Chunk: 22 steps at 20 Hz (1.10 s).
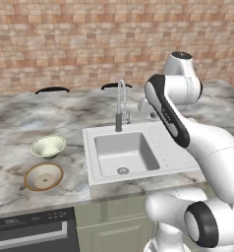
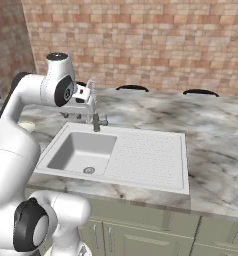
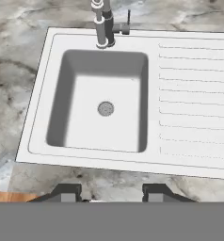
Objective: Rinse each bowl for a few seconds and place them down in the sink or on the counter.
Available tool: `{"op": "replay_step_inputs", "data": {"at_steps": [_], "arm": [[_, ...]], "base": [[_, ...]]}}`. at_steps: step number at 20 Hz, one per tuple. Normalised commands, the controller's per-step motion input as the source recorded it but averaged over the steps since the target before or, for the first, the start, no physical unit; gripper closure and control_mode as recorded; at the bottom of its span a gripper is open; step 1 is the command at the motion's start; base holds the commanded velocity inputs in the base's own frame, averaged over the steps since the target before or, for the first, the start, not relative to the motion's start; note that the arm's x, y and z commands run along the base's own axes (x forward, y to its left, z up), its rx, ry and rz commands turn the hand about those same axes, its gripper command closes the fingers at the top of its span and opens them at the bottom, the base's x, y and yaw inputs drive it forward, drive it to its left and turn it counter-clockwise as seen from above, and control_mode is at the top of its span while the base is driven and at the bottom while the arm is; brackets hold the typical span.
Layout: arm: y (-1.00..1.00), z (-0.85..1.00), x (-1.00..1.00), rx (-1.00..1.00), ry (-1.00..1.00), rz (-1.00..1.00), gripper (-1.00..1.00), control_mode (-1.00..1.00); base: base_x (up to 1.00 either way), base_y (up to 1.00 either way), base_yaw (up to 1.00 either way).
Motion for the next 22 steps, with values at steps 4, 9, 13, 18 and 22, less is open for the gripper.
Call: {"op": "replay_step_inputs", "data": {"at_steps": [4,9,13,18,22], "arm": [[0.04,0.0,-0.26,-0.01,-0.08,0.0,-1.0,-1.0],[-0.02,-0.01,-0.52,0.0,-0.09,0.0,-1.0,-1.0],[-0.2,-0.04,-0.35,0.0,-0.19,0.0,-1.0,-1.0],[-0.23,-0.06,-0.06,0.0,-0.22,0.04,-1.0,-1.0],[-0.22,-0.1,0.0,0.0,-0.22,0.07,-1.0,-1.0]], "base": [[0.0,0.0,0.0],[0.0,0.0,0.0],[0.0,0.0,0.0],[0.0,0.0,0.0],[0.0,0.0,0.0]]}}
